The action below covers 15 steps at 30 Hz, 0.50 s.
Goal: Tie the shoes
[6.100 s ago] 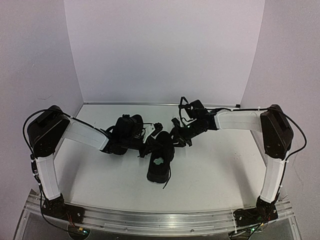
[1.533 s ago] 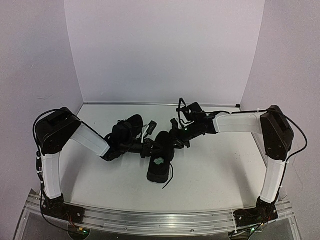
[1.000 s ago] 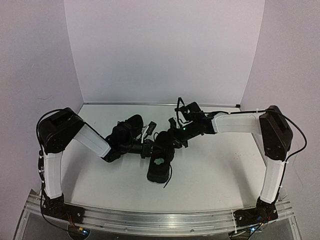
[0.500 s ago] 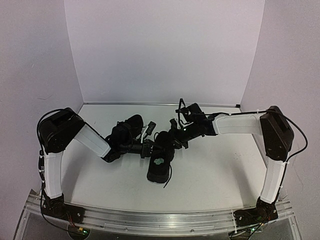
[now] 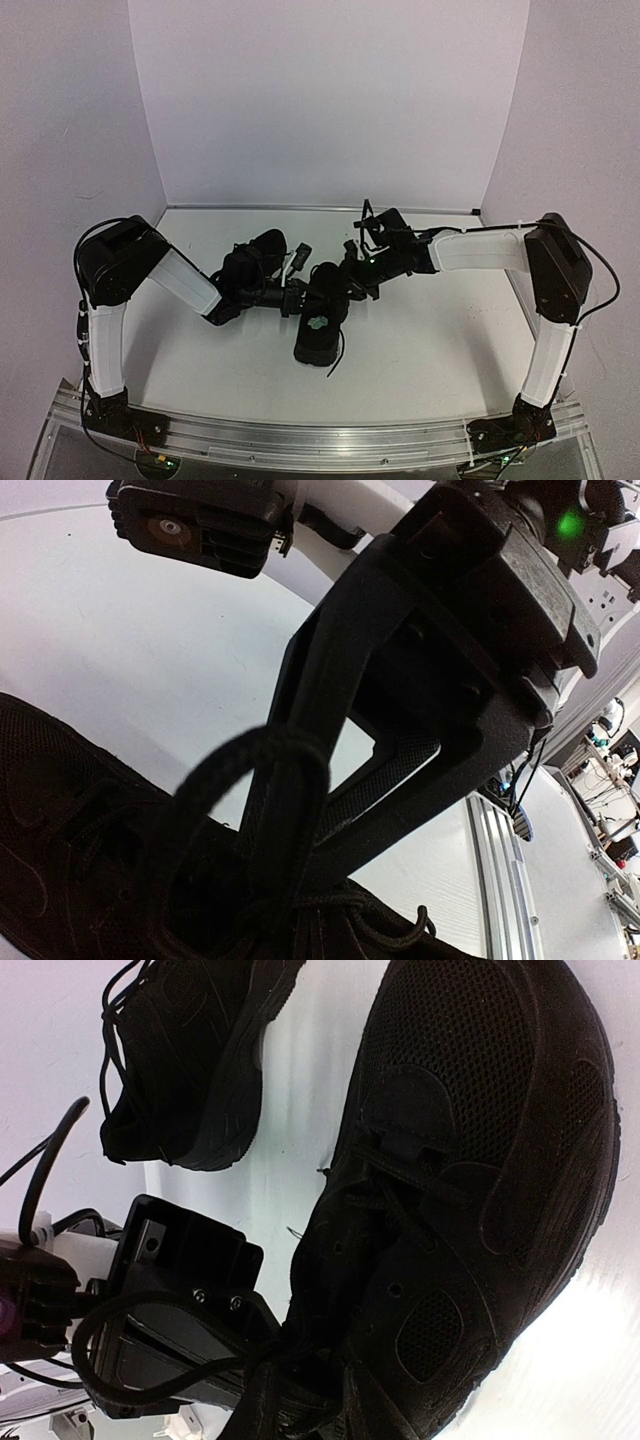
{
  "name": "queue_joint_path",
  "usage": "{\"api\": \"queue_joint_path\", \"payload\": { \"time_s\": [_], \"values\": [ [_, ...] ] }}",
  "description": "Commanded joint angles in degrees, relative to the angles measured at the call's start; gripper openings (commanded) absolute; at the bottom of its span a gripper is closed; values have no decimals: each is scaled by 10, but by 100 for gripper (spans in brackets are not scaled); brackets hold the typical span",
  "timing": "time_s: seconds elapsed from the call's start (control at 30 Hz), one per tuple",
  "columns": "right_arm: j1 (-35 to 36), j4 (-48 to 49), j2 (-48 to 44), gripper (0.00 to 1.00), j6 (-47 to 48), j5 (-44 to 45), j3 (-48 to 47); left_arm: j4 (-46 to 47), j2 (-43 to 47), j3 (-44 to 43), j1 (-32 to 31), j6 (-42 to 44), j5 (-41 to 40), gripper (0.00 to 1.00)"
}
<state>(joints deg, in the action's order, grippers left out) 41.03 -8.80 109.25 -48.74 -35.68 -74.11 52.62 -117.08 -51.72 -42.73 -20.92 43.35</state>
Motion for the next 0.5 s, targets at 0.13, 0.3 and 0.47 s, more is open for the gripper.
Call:
{"api": "queue_joint_path", "payload": {
  "time_s": [0.13,0.3,0.47],
  "values": [
    [15,-27,-12,17,-13,-23,12,16,15,2,6,26,-26,0],
    [16,-26,-9,8,-14,-30,14,11,21,4,7,42,-37,0],
    [16,-27,-8,3,-17,-34,13,9,30,14,6,56,-51,0]
  ]
}}
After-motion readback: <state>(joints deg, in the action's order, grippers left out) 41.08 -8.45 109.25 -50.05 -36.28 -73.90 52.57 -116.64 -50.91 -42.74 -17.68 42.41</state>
